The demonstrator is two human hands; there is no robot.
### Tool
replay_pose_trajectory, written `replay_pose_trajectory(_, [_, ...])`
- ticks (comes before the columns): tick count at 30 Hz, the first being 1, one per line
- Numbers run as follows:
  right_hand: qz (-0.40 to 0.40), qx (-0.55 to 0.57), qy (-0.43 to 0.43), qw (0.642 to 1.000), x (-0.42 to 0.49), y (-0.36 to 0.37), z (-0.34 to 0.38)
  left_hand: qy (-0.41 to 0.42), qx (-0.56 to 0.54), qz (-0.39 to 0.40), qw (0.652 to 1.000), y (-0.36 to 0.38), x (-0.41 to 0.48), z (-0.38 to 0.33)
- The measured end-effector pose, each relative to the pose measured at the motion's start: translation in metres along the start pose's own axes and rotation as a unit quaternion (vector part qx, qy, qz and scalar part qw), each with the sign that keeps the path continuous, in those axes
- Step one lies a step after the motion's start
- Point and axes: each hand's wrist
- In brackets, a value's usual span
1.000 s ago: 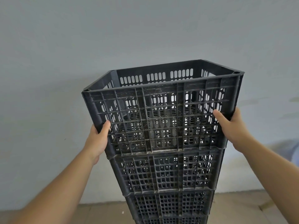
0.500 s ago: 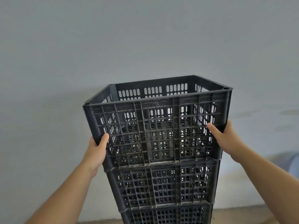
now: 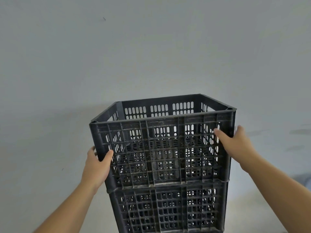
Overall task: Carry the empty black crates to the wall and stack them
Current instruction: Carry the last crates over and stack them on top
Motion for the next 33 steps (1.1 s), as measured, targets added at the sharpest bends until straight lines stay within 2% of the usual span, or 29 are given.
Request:
replay_pose_trajectory(3, [-0.098, 0.001, -0.075, 0.992, -0.004, -0.012, 0.031, 0.128, 0.050, -0.120, 0.983, -0.010, -0.007, -0.019])
replay_pose_trajectory(5, [-0.132, -0.020, -0.161, 0.978, -0.010, -0.017, 0.050, 0.272, 0.132, -0.187, 0.935, -0.016, -0.015, -0.038])
replay_pose_trajectory(7, [-0.125, -0.063, -0.243, 0.960, -0.014, -0.017, 0.073, 0.376, 0.183, -0.181, 0.890, -0.014, -0.020, -0.060])
replay_pose_trajectory(9, [-0.068, -0.138, -0.294, 0.943, -0.012, -0.011, 0.097, 0.422, 0.218, -0.130, 0.870, -0.009, -0.017, -0.084])
replay_pose_trajectory(13, [0.082, -0.282, -0.322, 0.900, 0.002, 0.011, 0.129, 0.421, 0.305, -0.010, 0.854, 0.010, -0.005, -0.129])
replay_pose_trajectory(17, [0.125, -0.355, -0.336, 0.863, 0.019, 0.029, 0.141, 0.381, 0.405, 0.079, 0.827, 0.033, 0.009, -0.160])
replay_pose_trajectory(21, [0.193, -0.458, -0.288, 0.818, 0.031, 0.039, 0.136, 0.295, 0.484, 0.121, 0.815, 0.050, 0.012, -0.170])
replay_pose_trajectory(23, [0.188, -0.476, -0.262, 0.818, 0.039, 0.043, 0.126, 0.289, 0.499, 0.108, 0.810, 0.055, 0.010, -0.167])
replay_pose_trajectory(26, [0.176, -0.455, -0.241, 0.839, 0.045, 0.049, 0.121, 0.300, 0.486, 0.091, 0.816, 0.055, 0.010, -0.164])
replay_pose_trajectory(33, [0.182, -0.470, -0.221, 0.835, 0.054, 0.052, 0.116, 0.307, 0.471, 0.098, 0.821, 0.058, 0.012, -0.164])
Point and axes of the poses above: each hand's wrist, its own x-axis towards the middle knuckle, its own y-axis out of the palm, z = x × y, and after that the axes turned 2 degrees about -y, right-handed
